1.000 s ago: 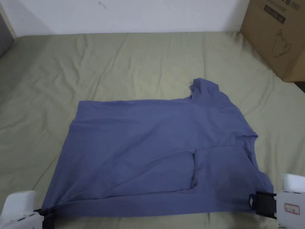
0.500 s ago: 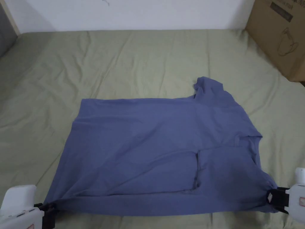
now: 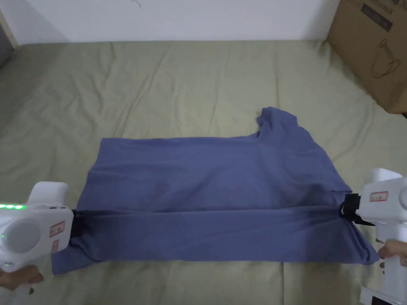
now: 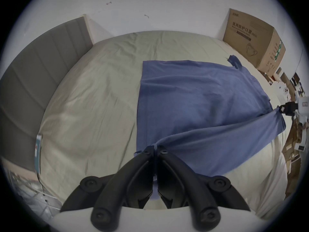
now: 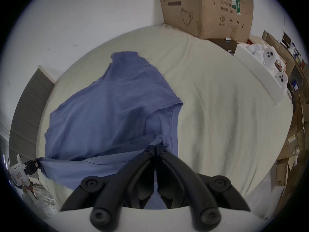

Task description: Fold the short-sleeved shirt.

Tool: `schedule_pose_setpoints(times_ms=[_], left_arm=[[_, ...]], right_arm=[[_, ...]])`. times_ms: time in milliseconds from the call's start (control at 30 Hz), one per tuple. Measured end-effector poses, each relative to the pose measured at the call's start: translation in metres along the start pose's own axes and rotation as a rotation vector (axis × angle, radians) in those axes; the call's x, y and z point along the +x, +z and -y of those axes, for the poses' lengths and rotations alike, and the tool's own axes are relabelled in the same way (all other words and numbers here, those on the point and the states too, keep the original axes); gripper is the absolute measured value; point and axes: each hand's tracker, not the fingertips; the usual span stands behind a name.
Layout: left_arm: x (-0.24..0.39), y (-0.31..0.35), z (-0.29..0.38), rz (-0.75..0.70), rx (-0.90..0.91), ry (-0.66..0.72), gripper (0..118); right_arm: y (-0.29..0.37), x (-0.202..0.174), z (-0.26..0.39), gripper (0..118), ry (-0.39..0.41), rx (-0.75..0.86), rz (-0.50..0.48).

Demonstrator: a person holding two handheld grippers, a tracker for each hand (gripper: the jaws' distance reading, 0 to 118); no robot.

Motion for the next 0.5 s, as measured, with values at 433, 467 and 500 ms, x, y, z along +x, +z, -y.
schedule_pose_setpoints(times_ms=[433, 467, 500], left_arm=[[-0.014, 0.035, 0.031, 0.028, 0.077, 0.112, 78], [-0.015, 0.047, 0.039, 0.061, 0.100, 0.148, 44], [-0.014, 0.055, 0.047, 0.073, 0.115, 0.180, 19]], right_arm=[[0.052, -0.017, 0.018, 65, 0.126, 0.163, 0.022], [0.063, -0.019, 0.024, 61, 0.140, 0.187, 0.009], [0.071, -0.021, 0.030, 49, 0.137, 0.181, 0.002]])
